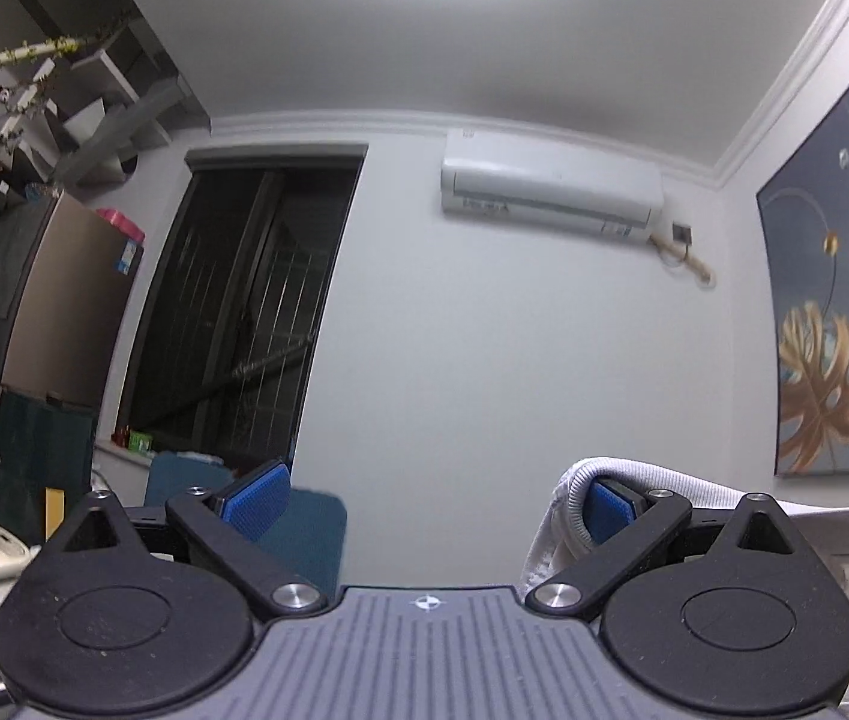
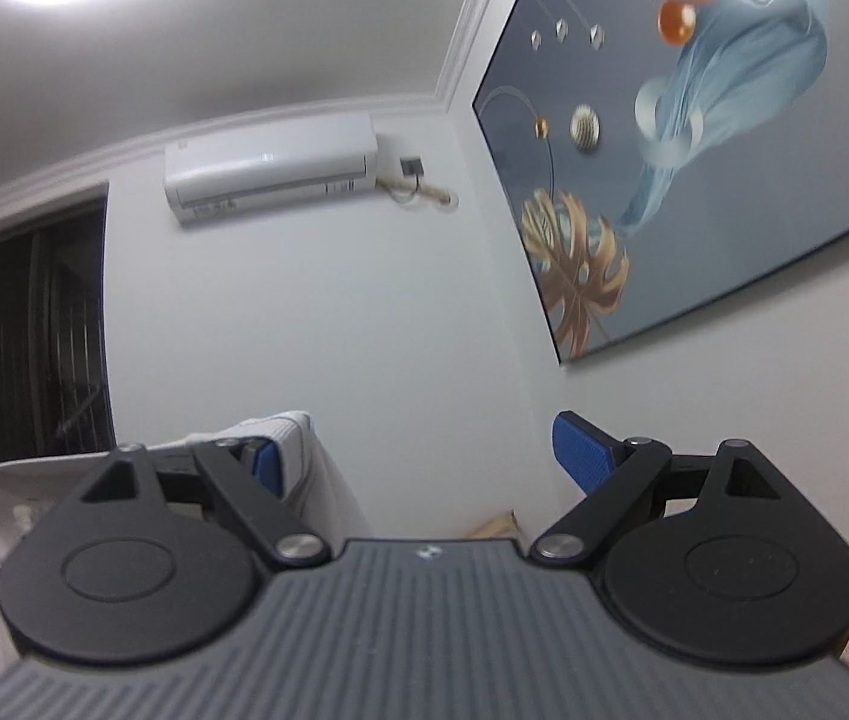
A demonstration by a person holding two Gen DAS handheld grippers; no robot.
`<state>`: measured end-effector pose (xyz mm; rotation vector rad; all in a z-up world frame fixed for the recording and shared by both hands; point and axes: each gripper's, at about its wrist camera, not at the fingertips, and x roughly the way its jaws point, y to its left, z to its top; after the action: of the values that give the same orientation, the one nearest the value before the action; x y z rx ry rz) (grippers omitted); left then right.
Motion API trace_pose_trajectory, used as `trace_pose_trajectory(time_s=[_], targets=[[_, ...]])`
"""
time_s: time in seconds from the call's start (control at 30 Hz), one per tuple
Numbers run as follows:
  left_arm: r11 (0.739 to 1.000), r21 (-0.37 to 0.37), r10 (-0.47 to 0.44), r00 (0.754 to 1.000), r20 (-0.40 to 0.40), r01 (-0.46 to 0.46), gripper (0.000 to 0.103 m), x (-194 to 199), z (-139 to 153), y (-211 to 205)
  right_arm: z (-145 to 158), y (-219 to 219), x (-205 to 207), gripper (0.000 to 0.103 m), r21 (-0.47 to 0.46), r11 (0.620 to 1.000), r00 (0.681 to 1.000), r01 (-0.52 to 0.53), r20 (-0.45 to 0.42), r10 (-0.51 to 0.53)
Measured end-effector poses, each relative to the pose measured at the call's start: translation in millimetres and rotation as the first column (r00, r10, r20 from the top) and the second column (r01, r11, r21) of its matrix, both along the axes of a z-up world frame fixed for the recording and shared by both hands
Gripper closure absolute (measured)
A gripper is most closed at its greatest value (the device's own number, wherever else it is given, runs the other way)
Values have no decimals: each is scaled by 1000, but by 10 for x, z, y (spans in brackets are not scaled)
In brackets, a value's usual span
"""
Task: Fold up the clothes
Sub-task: 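Lift the T-shirt high with both tools and shake it out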
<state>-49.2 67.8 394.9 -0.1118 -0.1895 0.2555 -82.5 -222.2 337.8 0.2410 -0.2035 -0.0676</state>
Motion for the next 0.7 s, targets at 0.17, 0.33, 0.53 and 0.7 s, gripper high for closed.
trace_pose_trajectory(time_s=[0.17, 0.33, 0.53, 0.7], targets=[[999, -36, -8, 995, -103, 4, 3, 842, -702, 232, -525, 249, 692, 13, -23, 1000, 996, -8, -94, 6], [999, -41, 8, 984, -178, -15, 3, 1877, -1188, 399, -974, 350, 1730, 13, -26, 1000, 981, -3, -193, -2], [998, 1, 54, 971, -232, -55, 3, 3377, -1737, 423, -1508, 416, 3209, 14, -87, 996, 967, 27, -251, -48], [999, 8, 46, 928, -369, -47, 3, 4718, -2831, 474, -2425, 450, 4508, 15, -112, 993, 927, 23, -369, -63]])
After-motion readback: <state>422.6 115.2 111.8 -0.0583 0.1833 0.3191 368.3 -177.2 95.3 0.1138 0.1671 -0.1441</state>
